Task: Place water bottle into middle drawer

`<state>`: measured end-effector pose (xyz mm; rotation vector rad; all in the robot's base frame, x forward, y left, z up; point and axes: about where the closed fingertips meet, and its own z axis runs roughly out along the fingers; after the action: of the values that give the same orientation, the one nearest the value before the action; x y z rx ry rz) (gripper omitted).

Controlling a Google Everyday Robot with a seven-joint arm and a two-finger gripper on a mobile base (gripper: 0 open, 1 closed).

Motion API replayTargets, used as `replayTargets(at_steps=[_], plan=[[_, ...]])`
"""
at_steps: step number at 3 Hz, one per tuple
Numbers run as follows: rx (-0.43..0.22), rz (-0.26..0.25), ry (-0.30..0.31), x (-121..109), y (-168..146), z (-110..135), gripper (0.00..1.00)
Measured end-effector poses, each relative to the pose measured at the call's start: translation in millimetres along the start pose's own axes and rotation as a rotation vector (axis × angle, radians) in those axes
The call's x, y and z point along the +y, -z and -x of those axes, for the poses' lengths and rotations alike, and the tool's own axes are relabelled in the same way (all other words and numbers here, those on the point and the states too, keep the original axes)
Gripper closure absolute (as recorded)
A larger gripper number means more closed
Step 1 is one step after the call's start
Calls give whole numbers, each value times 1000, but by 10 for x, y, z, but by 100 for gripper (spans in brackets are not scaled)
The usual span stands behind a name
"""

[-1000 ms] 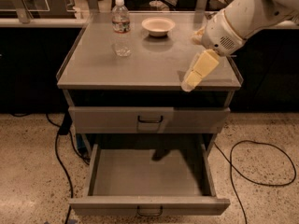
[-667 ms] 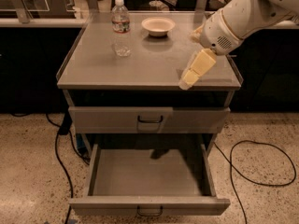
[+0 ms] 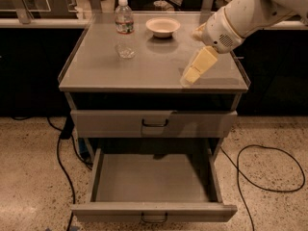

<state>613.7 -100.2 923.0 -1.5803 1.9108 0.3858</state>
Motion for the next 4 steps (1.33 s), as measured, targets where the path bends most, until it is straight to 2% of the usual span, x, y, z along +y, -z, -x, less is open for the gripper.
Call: replayTargets(at_steps=[1, 2, 3, 4], plan=[[-22, -9, -9, -225, -260, 143, 0], [-13, -47, -14, -372, -480, 263, 0], [0, -169, -49, -600, -760, 345, 0], [-29, -264, -80, -777, -888, 423, 0]])
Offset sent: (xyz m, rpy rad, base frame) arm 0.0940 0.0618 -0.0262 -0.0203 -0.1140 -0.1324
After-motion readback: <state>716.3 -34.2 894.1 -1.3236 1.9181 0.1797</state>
